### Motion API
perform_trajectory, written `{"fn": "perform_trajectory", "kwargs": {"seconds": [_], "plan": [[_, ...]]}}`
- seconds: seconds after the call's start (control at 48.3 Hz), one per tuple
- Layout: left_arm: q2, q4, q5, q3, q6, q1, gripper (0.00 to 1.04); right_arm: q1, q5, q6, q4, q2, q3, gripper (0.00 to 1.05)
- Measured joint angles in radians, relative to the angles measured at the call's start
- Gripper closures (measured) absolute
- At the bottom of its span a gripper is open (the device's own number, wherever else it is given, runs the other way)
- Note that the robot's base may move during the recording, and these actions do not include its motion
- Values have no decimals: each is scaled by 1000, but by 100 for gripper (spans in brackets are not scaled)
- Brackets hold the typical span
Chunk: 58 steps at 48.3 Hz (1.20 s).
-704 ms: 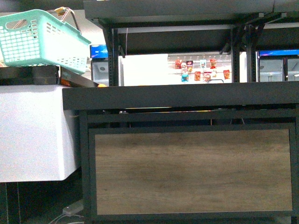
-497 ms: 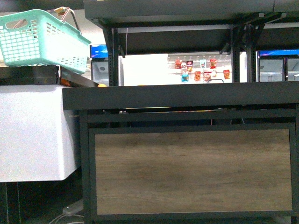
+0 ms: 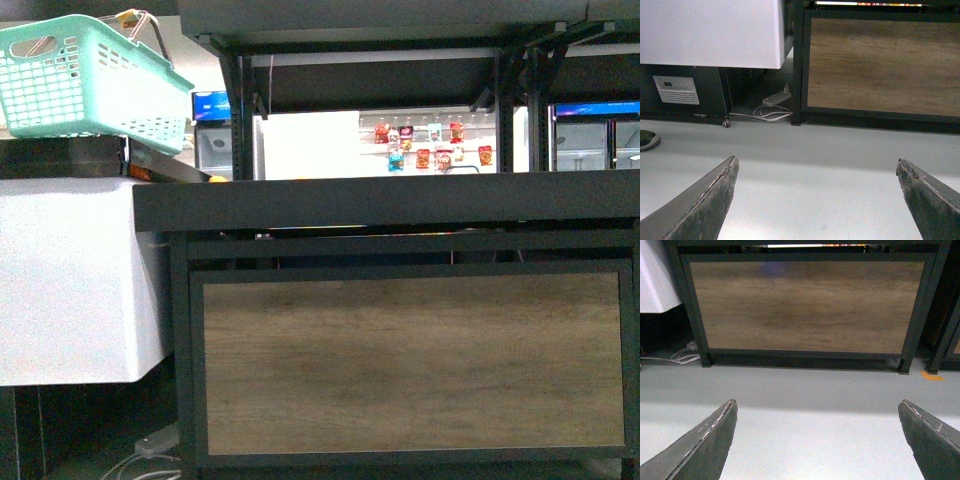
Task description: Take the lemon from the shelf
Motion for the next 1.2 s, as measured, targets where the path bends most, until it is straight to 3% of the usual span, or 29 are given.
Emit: {"fn": "perform_trajectory", "kwargs": {"seconds": [1.202], "plan": [[0, 0, 0, 0, 0, 0, 8, 0, 0, 0, 0, 0, 0, 8]]}}
